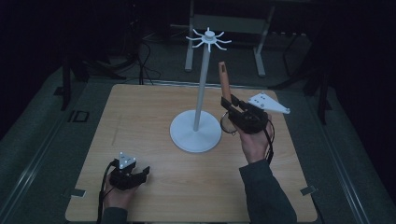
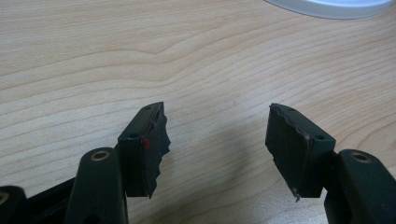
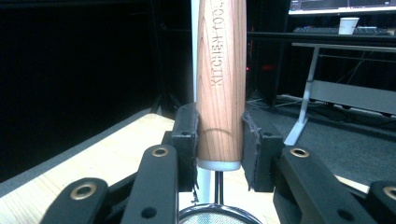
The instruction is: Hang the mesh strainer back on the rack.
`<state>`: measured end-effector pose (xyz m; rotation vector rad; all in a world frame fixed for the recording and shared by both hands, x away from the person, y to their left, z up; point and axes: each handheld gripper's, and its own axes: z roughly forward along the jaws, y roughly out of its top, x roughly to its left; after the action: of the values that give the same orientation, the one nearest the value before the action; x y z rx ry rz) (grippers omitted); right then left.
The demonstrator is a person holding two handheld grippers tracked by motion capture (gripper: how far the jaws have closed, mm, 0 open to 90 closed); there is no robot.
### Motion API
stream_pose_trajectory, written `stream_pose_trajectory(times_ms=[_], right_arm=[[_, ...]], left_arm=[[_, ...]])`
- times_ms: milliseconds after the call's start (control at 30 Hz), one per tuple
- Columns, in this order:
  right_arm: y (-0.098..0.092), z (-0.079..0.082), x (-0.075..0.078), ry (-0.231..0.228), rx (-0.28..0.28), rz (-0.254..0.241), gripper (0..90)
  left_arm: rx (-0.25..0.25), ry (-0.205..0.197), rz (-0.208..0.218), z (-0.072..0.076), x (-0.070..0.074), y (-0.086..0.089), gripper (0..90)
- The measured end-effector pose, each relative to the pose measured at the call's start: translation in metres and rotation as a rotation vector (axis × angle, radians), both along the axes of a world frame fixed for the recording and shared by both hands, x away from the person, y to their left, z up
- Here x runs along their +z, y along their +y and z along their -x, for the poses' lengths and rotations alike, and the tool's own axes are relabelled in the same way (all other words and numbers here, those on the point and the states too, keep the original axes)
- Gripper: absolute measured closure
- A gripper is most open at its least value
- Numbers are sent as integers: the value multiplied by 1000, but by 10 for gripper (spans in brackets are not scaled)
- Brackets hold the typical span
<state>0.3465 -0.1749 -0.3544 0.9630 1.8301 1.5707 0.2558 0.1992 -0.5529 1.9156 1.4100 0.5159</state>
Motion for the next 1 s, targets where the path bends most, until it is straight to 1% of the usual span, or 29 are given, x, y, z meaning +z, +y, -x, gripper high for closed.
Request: stream_pose_trajectory(times_ms=[233,533,767,867,967,1000], right_arm=[[-4,0,6,-5,0,-27,693],[-8,1,15,-27,0,-55,693],[-10,0,19,-24,3,-94,693],[-12,-1,22,-26,14,-116,693],[-12,-1,24,-26,20,-126,693],[-11,-1,27,-27,29,-138,693]], left_arm=[[0,1,-1,0,0,0,383],[0,0,0,0,0,0,383],[3,0,2,0,0,0,383],[3,0,2,0,0,0,383],[3,0,3,0,0,0,383],[3,0,2,0,0,1,383]])
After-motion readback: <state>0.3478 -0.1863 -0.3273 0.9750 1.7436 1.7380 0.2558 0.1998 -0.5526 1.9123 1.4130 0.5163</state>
